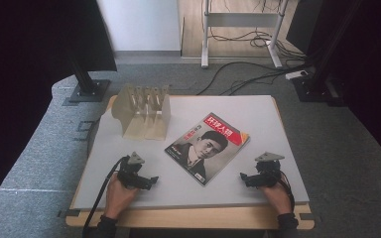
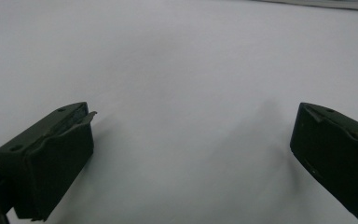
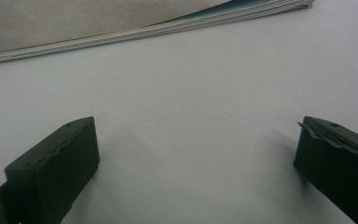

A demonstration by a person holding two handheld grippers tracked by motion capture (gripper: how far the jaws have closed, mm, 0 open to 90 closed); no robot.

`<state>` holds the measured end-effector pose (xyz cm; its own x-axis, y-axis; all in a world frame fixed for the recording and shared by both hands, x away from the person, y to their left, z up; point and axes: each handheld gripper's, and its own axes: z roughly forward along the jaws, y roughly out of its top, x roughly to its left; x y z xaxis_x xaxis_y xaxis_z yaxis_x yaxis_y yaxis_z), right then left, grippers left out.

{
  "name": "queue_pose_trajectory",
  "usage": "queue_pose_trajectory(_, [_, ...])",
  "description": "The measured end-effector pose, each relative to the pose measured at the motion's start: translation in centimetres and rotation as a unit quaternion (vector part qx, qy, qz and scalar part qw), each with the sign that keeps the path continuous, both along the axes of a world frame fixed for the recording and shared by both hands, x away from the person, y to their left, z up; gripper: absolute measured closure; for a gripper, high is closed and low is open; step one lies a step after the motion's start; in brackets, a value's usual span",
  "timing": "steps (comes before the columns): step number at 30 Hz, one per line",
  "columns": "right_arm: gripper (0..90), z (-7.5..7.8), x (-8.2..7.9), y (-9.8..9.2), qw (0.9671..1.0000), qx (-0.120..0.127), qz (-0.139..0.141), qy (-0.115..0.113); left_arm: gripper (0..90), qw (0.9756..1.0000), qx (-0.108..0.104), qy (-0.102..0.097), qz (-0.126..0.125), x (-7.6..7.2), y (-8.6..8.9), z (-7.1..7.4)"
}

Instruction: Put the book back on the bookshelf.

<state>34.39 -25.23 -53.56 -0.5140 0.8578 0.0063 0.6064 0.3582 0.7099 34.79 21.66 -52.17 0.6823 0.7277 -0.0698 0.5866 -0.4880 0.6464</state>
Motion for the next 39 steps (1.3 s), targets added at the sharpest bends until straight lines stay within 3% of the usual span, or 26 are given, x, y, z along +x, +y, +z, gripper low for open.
queue_pose_trajectory(5, [0.3, 0.3, 0.1, 0.1, 0.9999, -0.007, 0.005, 0.006, 0.0, 0.9993, -0.027, -0.008, -0.024, 0.4, -1.2, 0.6])
queue_pose_trajectory(8, [0.3, 0.5, 0.3, 0.2, 1.0, -0.001, 0.007, 0.004, 0.0, 0.9994, -0.014, -0.013, -0.029, 0.7, -1.9, 0.9])
queue_pose_trajectory(14, [2.5, 1.2, 0.7, 0.9, 0.9997, -0.007, 0.023, -0.008, 0.0, 0.9987, -0.016, -0.025, -0.041, 1.6, -2.8, 1.8])
queue_pose_trajectory(18, [2.4, 1.4, 1.0, 1.2, 0.9995, -0.004, 0.029, -0.012, 0.0, 0.9985, 0.002, -0.034, -0.044, 2.3, -3.3, 2.2])
queue_pose_trajectory(23, [1.8, 1.8, 1.7, 2.0, 0.9987, -0.004, 0.047, -0.017, 0.0, 0.9981, 0.001, -0.023, -0.058, 3.3, -4.3, 2.7])
queue_pose_trajectory(39, [0.0, 2.9, 4.1, 4.0, 0.9963, 0.001, 0.081, -0.027, 0.0, 0.9965, 0.002, -0.035, -0.076, 6.7, -7.2, 4.1])
